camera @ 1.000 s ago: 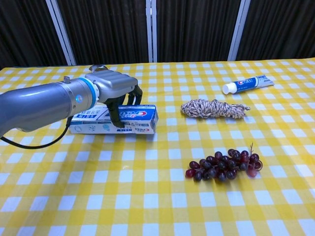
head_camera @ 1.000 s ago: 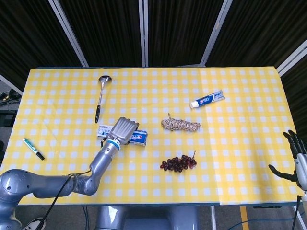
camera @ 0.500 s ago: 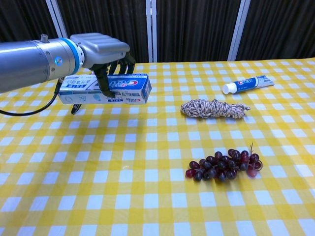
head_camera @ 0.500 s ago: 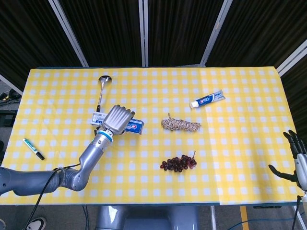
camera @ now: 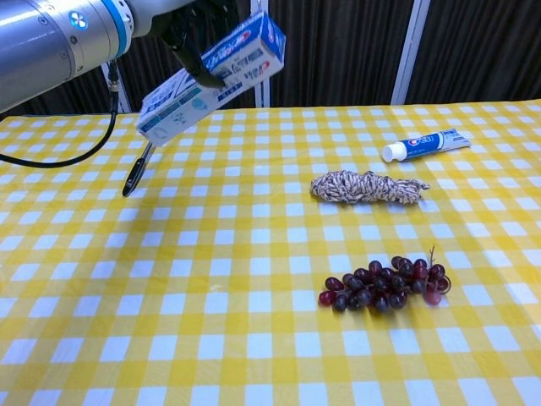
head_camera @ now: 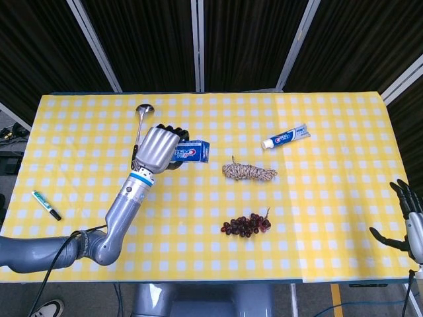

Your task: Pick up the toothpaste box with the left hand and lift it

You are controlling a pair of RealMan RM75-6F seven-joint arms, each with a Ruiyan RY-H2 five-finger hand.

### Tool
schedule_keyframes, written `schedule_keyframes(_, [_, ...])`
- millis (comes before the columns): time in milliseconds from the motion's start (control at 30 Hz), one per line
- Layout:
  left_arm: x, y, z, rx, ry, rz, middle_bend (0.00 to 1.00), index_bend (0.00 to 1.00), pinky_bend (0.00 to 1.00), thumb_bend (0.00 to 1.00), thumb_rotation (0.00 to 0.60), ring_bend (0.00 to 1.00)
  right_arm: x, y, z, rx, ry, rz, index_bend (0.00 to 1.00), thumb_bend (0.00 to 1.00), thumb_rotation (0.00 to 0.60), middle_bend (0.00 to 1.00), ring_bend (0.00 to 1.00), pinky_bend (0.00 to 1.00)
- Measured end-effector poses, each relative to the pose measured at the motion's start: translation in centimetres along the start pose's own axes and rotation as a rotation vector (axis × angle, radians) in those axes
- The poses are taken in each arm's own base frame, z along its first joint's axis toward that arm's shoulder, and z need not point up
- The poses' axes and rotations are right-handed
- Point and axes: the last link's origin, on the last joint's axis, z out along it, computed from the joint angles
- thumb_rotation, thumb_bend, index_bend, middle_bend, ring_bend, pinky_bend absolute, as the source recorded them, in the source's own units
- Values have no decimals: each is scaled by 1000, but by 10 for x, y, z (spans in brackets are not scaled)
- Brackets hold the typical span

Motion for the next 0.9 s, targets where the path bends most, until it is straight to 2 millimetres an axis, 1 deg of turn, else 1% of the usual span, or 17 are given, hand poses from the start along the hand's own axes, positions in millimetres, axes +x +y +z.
schedule_keyframes(133, [5, 2, 0, 1, 63, -92, 391, 572, 408, 411, 600, 412, 0, 0, 0, 1, -1, -2, 0, 85, 600, 0, 0, 0])
schedule_keyframes(300, [11, 2, -1, -16, 130, -152, 391, 571, 407, 411, 600, 411, 0, 0, 0, 1, 0, -2, 0, 85, 600, 0, 0, 0])
schedule_keyframes(633, [21, 4, -5, -39, 172, -189, 391, 573, 407, 411, 600, 411, -1, -1, 0, 3, -2, -4, 0, 85, 600, 0, 0, 0])
schedule_keyframes(767, [35, 6, -6, -57, 212, -209, 391, 573, 405, 412, 600, 411, -1, -2, 0, 4, -3, -5, 0, 84, 600, 0, 0, 0])
schedule_keyframes(900, [54, 10, -8, -73, 256, -237, 391, 573, 405, 411, 600, 411, -1, -2, 0, 5, -2, -5, 0, 84, 600, 0, 0, 0])
